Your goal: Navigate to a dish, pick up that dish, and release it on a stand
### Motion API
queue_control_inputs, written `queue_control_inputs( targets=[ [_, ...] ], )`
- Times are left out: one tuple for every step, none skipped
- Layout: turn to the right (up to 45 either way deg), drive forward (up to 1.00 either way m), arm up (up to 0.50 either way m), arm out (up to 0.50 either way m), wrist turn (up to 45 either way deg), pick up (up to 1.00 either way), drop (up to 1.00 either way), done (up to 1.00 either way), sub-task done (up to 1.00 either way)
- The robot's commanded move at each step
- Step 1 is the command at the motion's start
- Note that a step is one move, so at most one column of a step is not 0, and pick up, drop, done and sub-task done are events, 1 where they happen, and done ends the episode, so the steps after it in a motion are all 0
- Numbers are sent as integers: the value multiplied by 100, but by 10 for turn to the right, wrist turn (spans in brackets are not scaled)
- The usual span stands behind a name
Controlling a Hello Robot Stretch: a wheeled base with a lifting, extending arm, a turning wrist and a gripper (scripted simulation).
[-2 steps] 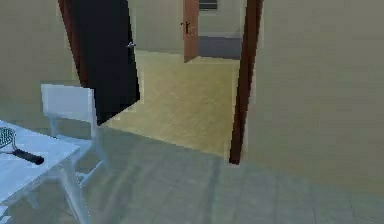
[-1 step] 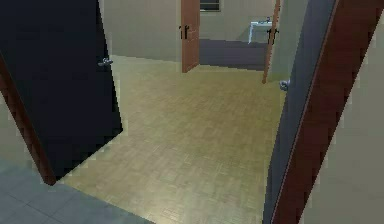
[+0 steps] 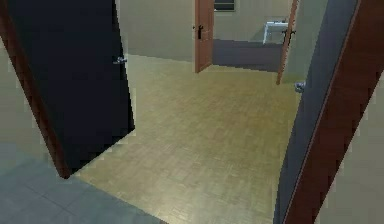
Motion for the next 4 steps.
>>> queue_control_inputs(
  targets=[
    [0, 70, 0, 0, 0, 0, 0, 0, 0],
    [210, 0, 0, 0, 0, 0, 0, 0, 0],
    [0, 100, 0, 0, 0, 0, 0, 0, 0],
    [0, 25, 0, 0, 0, 0, 0, 0, 0]
  ],
)
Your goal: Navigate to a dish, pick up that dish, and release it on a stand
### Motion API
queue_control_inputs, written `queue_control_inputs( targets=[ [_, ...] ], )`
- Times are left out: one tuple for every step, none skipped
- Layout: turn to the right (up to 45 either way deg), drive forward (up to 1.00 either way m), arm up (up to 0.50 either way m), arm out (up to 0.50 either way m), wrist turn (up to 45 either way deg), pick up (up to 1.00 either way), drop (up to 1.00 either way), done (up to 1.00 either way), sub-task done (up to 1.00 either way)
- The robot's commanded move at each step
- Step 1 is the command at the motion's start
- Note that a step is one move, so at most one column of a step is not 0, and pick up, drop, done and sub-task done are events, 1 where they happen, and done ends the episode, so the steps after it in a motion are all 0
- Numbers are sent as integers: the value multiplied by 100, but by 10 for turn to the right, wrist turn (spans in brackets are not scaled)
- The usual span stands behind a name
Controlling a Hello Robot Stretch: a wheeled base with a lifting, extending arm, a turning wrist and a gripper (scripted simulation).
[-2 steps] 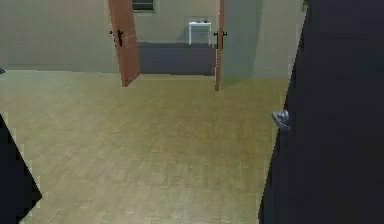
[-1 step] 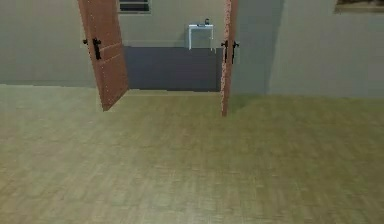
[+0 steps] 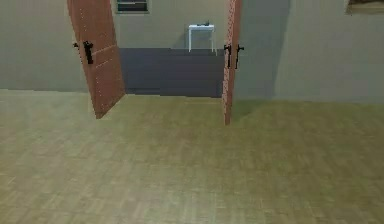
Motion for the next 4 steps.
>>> queue_control_inputs(
  targets=[
    [450, 0, 0, 0, 0, 0, 0, 0, 0],
    [210, 0, 0, 0, 0, 0, 0, 0, 0],
    [0, 100, 0, 0, 0, 0, 0, 0, 0],
    [0, 100, 0, 0, 0, 0, 0, 0, 0]
  ],
)
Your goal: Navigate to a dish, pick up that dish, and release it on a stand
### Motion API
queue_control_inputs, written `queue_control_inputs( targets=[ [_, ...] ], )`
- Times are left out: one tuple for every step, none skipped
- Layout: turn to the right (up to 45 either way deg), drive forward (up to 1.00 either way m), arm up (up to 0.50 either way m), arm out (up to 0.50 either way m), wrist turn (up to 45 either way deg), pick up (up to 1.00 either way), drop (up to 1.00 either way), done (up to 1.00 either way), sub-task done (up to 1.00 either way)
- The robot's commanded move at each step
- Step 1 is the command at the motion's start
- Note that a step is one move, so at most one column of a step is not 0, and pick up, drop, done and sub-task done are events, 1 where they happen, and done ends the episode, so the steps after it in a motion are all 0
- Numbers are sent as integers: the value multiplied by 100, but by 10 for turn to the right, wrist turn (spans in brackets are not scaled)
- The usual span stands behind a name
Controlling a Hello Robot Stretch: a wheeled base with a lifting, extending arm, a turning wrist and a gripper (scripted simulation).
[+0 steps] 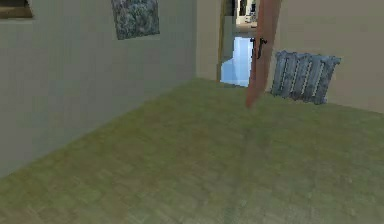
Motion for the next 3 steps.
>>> queue_control_inputs(
  targets=[
    [0, 100, 0, 0, 0, 0, 0, 0, 0],
    [0, 100, 0, 0, 0, 0, 0, 0, 0],
    [30, 0, 0, 0, 0, 0, 0, 0, 0]
  ],
)
